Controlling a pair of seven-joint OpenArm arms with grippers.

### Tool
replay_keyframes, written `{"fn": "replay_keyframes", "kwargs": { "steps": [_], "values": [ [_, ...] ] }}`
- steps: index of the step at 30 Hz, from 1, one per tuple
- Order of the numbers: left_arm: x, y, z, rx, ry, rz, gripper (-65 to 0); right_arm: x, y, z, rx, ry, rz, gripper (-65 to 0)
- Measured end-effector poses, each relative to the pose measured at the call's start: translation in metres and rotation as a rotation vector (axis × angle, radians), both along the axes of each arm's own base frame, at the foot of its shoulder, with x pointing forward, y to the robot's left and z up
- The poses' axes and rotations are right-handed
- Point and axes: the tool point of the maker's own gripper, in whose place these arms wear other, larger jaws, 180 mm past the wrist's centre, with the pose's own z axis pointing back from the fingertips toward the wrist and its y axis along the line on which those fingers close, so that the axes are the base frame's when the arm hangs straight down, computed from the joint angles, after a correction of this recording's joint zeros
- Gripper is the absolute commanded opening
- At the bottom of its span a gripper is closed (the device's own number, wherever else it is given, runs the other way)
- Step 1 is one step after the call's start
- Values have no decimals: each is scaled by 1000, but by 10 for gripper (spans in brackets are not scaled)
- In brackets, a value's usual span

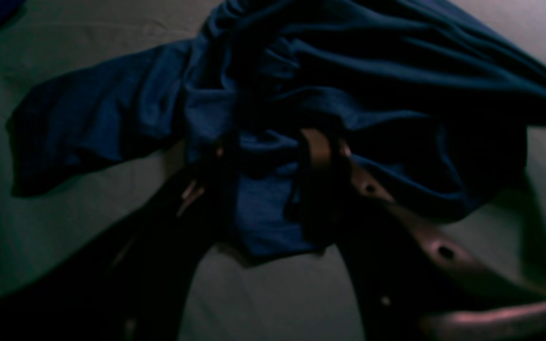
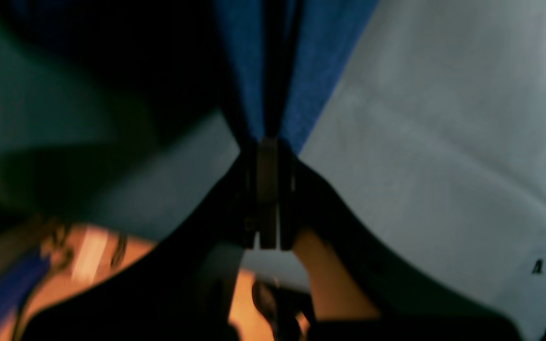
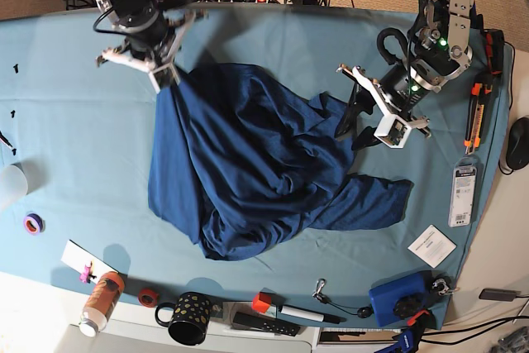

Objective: Layout the t-shirt on the table in an organized manner, then fold the t-shirt properly
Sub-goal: 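Drag the held shirt fabric across the table with the right gripper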

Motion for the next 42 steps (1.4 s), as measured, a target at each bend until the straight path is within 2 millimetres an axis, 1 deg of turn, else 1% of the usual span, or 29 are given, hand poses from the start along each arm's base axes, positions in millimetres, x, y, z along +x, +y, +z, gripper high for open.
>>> {"fn": "replay_keyframes", "kwargs": {
  "steps": [1,3,5,6,8,10,11,13,14,16,18,20,22,24,25,26,27,28,30,32,33,34,37,40,42],
  "values": [
    [0,0,0,1,2,0,-437,-7,3,-4,12,31,17,-650],
    [0,0,-1,4,5,-1,-437,-19,19,-10,67,84,93,-650],
    [0,0,-1,4,5,-1,-437,-27,30,-13,102,112,150,-650],
    [0,0,-1,3,5,-1,-437,-27,30,-13,101,113,151,-650],
    [0,0,-1,4,6,-1,-437,-19,32,-9,112,74,154,-650],
    [0,0,-1,3,5,-1,-437,-4,35,1,136,2,161,-650],
    [0,0,-1,4,6,-1,-437,5,36,7,144,-42,166,-593],
    [0,0,-2,6,7,-1,-437,24,41,20,165,-132,178,-422],
    [-1,0,-2,5,8,-1,-437,33,44,28,179,-178,191,-367],
    [0,0,-1,4,8,-1,-437,54,53,50,215,-301,220,-355],
    [0,0,-1,5,8,-1,-437,83,48,80,223,-464,154,-355],
    [0,0,-1,5,8,-1,-437,108,36,111,218,-614,67,-355],
    [0,0,-2,5,8,-1,-437,123,28,132,224,-714,-14,-355],
    [0,0,-1,5,8,-1,-437,130,29,144,235,-759,-34,-356],
    [0,0,-2,6,8,-1,-437,136,30,147,250,-778,-42,-356],
    [0,0,-2,6,8,-1,-437,148,30,140,257,-777,-48,-356],
    [-1,0,-2,5,8,-1,-437,161,26,125,248,-740,-73,-356],
    [-1,0,-3,9,13,-2,-437,174,20,105,226,-684,-102,-356],
    [-1,0,-4,13,23,-2,-437,194,5,72,203,-602,-153,-356],
    [-4,0,-7,15,35,-4,-437,217,-12,45,188,-530,-206,-356],
    [-4,0,-8,18,39,-4,-437,230,-19,36,183,-502,-231,-356],
    [-4,1,-8,19,38,-3,-437,242,-23,33,188,-489,-241,-356],
    [-3,0,-7,16,36,-3,-437,274,-29,33,215,-470,-271,-356],
    [-3,0,-7,16,36,-3,-437,301,-24,38,275,-447,-284,-356],
    [-4,0,-8,17,38,-3,-437,316,-19,37,322,-417,-284,-356]
  ]
}}
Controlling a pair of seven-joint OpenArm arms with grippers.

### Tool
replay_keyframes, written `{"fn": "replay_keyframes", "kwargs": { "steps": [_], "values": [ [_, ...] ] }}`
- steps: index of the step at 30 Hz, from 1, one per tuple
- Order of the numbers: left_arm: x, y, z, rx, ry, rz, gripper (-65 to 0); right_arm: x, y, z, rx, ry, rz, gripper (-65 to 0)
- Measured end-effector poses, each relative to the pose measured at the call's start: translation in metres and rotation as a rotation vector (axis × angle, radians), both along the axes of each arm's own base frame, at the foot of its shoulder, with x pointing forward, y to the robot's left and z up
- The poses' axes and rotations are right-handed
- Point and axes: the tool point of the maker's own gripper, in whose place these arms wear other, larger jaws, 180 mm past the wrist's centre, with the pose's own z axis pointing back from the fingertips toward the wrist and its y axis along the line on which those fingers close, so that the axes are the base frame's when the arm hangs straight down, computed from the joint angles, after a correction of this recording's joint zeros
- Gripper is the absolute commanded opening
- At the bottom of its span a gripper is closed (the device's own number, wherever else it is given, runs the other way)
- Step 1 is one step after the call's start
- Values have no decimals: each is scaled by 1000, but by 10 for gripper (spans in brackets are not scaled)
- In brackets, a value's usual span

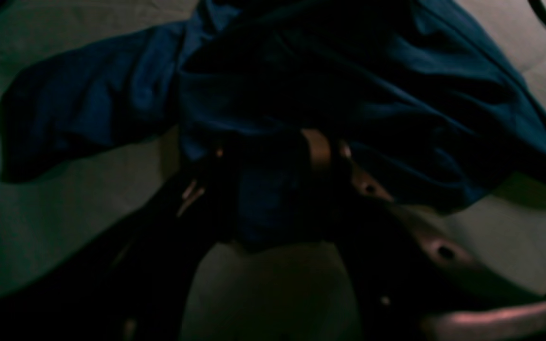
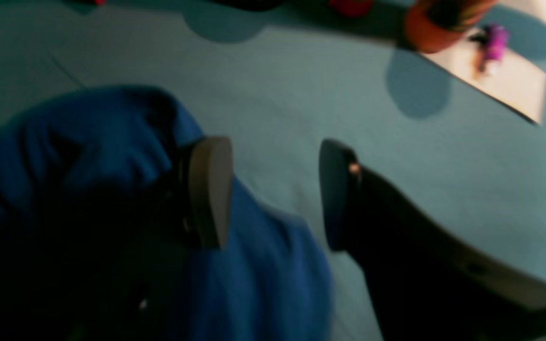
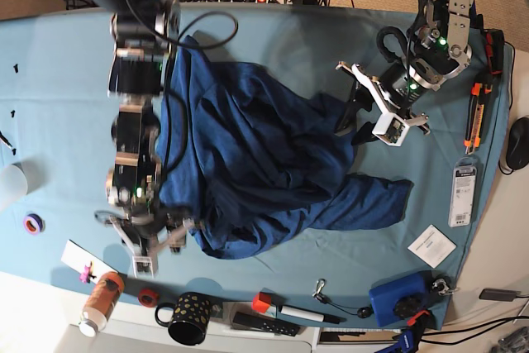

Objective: Layout the t-shirt on the table in an organized manner, then fold the t-shirt properly
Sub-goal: 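Drag the held shirt fabric across the table with the right gripper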

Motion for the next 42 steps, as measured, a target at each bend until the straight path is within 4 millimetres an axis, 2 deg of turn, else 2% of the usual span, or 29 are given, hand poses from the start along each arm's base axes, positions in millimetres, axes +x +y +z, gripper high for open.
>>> {"fn": "replay_keyframes", "kwargs": {
  "steps": [4,8,13,14,17,18,22,25,29,32,34,38,42],
  "values": [
    [0,0,0,-1,-2,0,-437,12,25,-19,68,79,111,-356],
    [0,0,1,-2,-3,1,-437,5,45,-46,96,161,173,-356],
    [0,0,1,-3,-3,1,-437,-6,66,-68,134,221,260,-362],
    [0,0,0,-2,-2,1,-437,-7,73,-69,156,218,284,-393],
    [0,0,1,-3,-3,1,-437,-7,79,-67,183,205,307,-625],
    [0,0,1,-3,-3,1,-437,-7,80,-66,187,201,307,-650],
    [0,0,1,-3,-3,1,-437,-9,85,-65,238,212,307,-650],
    [0,0,0,-2,-2,1,-437,-22,100,-64,328,281,360,-650],
    [0,0,0,-2,-2,1,-437,-46,139,-37,447,282,552,-650],
    [0,0,0,-2,-2,1,-437,-67,165,-7,548,187,644,-650],
    [0,-1,0,-4,-2,2,-437,-88,178,6,566,129,692,-650],
    [0,0,0,-4,-2,2,-437,-136,189,26,526,38,755,-650],
    [1,0,1,-4,-4,2,-437,-181,181,41,432,-1,772,-650]
  ]
}}
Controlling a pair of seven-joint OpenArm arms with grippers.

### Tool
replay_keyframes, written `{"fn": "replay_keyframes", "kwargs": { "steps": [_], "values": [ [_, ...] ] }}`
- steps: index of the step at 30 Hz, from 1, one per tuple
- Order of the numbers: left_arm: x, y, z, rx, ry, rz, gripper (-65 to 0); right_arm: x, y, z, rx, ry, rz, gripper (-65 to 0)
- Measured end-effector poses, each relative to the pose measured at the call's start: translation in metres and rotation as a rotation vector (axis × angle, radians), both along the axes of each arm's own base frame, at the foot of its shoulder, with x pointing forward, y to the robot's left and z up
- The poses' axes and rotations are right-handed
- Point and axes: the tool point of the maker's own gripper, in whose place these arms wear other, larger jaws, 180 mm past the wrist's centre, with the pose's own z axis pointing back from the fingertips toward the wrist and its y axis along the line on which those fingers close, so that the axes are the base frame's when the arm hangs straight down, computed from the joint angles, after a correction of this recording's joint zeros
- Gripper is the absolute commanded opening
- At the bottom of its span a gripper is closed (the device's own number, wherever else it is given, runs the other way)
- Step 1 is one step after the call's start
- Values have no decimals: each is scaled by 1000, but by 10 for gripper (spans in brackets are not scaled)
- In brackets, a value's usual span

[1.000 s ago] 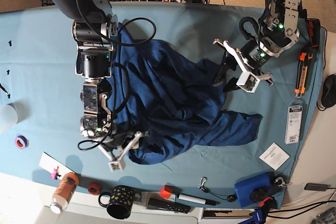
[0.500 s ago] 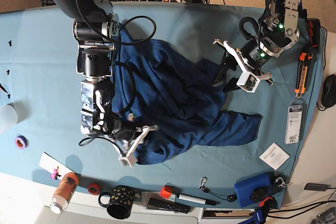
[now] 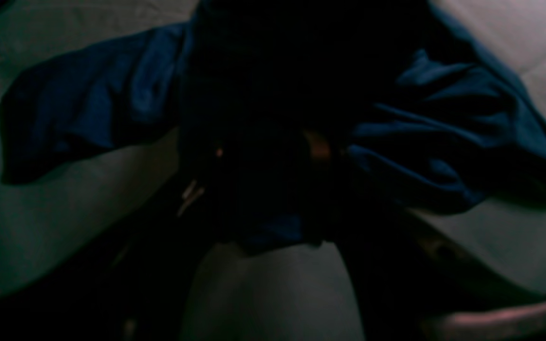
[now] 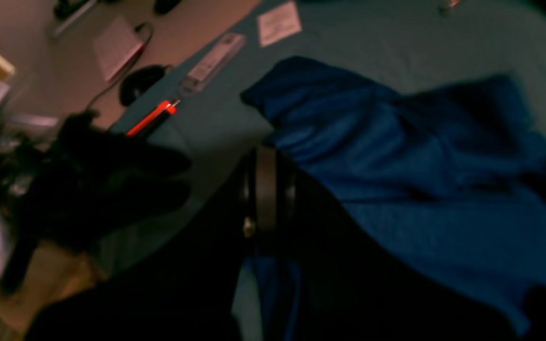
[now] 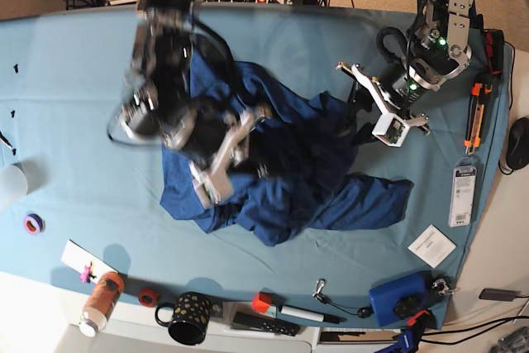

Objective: Layout the t-shirt on the table in an organized manner, then fold the t-shirt properly
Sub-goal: 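Drag the held shirt fabric across the table with the right gripper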

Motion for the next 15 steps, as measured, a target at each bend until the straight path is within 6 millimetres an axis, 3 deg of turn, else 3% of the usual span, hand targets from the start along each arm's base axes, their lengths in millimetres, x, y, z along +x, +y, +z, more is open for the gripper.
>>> {"fn": "replay_keyframes", "kwargs": {
  "steps": [8,12,15],
  "values": [
    [1,0,1,-1,-1,0,-437,-98,-20,11,-181,-61,62,-650],
    [1,0,1,0,-4,0,-437,-136,-30,-21,-223,77,105,-650],
    [0,0,0,2,3,-1,-437,-153,-41,-35,-273,130,119,-650]
  ]
}}
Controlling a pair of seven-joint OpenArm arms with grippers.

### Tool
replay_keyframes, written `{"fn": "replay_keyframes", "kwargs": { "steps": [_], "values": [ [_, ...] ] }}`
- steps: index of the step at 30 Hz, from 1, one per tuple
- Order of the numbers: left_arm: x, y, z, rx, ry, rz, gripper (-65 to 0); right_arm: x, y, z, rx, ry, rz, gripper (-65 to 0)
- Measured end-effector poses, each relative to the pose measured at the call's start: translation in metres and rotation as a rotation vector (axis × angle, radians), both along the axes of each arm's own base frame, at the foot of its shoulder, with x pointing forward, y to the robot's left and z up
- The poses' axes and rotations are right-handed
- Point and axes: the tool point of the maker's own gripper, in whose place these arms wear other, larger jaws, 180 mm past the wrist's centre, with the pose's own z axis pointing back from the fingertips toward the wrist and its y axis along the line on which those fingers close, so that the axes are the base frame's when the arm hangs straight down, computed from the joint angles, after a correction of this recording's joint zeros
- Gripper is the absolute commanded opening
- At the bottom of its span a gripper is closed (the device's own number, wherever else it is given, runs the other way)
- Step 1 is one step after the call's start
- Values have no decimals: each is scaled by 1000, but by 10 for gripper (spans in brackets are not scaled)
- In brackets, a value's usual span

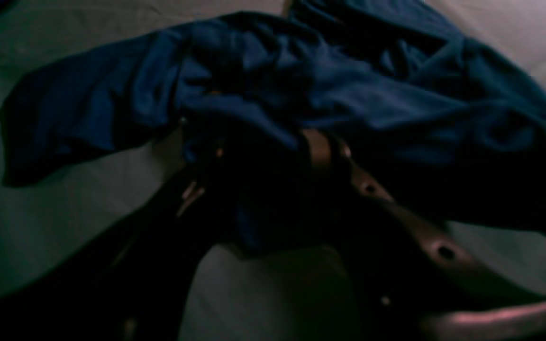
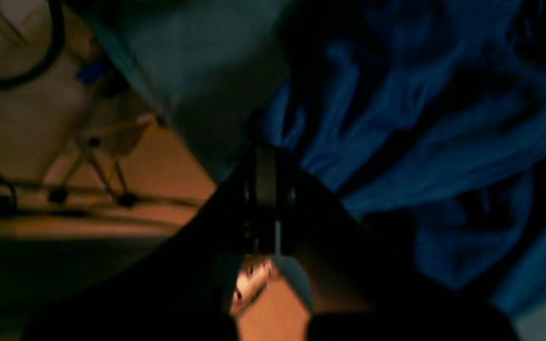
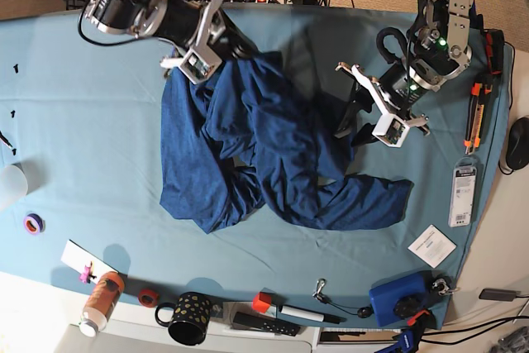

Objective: Layout the t-shirt on the table in an organized manner, then fold the t-shirt properly
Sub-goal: 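Drag the held shirt fabric across the table with the right gripper, then regrasp the shirt with the right gripper and pull it outward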

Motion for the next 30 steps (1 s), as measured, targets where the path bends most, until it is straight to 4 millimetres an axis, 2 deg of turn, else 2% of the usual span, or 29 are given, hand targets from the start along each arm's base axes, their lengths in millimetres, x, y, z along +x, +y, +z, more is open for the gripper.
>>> {"fn": "replay_keyframes", "kwargs": {
  "steps": [3,7,8,10,11,14,17,20,23,25,27,28,30],
  "values": [
    [0,0,0,1,0,0,-437,-9,-12,-13,-68,33,-14,-650],
    [0,0,0,0,0,0,-437,-9,-20,-20,-128,36,-30,-650],
    [0,0,0,0,0,0,-437,-8,-23,-22,-148,35,-35,-612],
    [0,0,0,0,-1,0,-437,-6,-30,-26,-190,30,-48,-460],
    [0,0,0,0,0,0,-437,-5,-33,-27,-208,23,-55,-407],
    [0,0,0,0,0,0,-437,6,-36,-23,-211,-24,-99,-392],
    [0,0,0,-2,0,0,-437,29,-37,-6,-169,-162,-168,-393],
    [0,0,1,-7,0,-1,-437,70,-48,25,-113,-317,-318,-393],
    [0,0,1,-6,1,0,-437,113,-74,56,-140,-445,-493,-393],
    [0,0,1,-6,1,0,-437,128,-93,70,-185,-507,-586,-394],
    [0,0,1,-7,1,-1,-437,135,-97,75,-190,-527,-613,-394],
    [0,0,1,-7,1,-1,-437,140,-96,70,-173,-515,-616,-394],
    [0,0,0,-6,2,-1,-437,152,-99,39,-191,-428,-616,-394]
  ]
}}
